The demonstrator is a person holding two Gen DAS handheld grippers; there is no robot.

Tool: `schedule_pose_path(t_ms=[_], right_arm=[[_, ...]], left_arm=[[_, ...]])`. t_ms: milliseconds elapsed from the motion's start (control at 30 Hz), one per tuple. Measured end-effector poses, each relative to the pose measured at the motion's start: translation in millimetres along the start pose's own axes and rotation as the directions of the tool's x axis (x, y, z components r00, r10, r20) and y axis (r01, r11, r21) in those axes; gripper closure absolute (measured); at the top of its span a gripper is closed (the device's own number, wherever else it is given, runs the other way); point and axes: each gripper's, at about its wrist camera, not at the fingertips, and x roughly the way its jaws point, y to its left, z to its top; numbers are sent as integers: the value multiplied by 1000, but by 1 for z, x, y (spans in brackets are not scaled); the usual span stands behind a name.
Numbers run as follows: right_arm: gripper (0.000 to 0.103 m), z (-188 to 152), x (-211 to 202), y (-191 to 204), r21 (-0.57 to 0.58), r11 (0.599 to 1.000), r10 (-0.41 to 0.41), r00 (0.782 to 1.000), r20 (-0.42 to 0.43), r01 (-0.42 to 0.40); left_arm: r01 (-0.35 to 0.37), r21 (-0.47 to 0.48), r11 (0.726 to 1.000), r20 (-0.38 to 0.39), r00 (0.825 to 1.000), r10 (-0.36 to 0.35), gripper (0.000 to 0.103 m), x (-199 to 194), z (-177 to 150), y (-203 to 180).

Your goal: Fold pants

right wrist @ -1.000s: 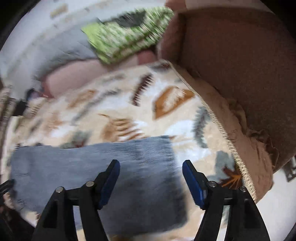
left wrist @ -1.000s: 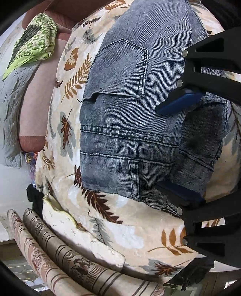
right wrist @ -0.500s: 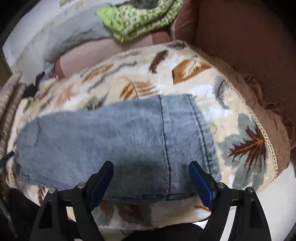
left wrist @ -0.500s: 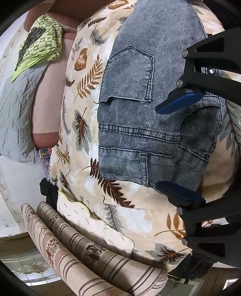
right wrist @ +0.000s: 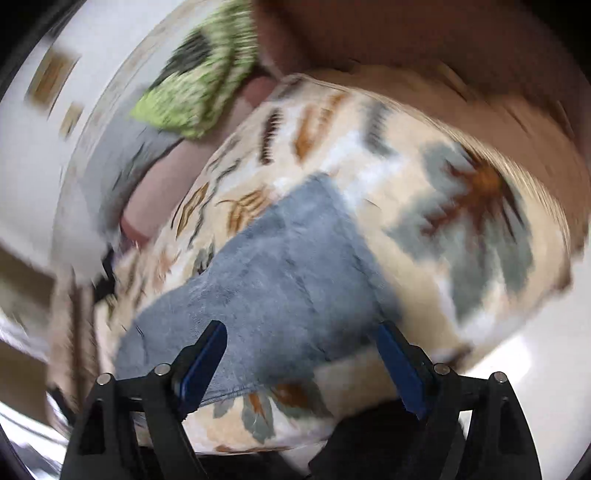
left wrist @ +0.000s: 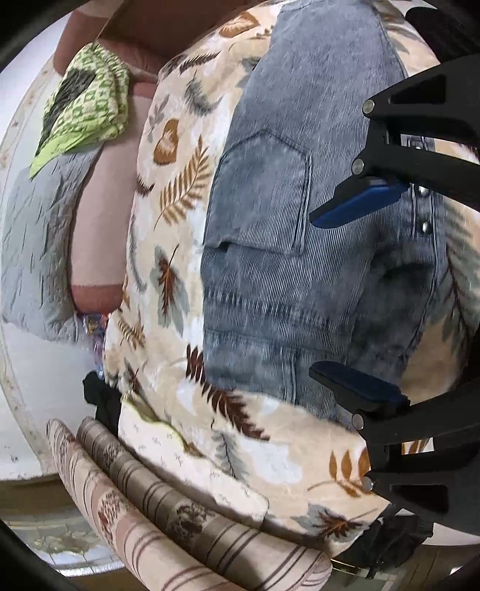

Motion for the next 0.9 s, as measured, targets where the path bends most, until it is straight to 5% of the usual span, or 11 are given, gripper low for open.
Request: schedule_pose_path(t_ms=[433,900], right_arm=[[16,11,35,-32,253,954,168,986,-3,-162],[16,11,35,-42,299,935,198,980,8,-191]], left_arm=[[162,50,986,-99,983,-156,28,2,-1,-80],[149,116,982,-75,987,-141,28,-7,0,-109]])
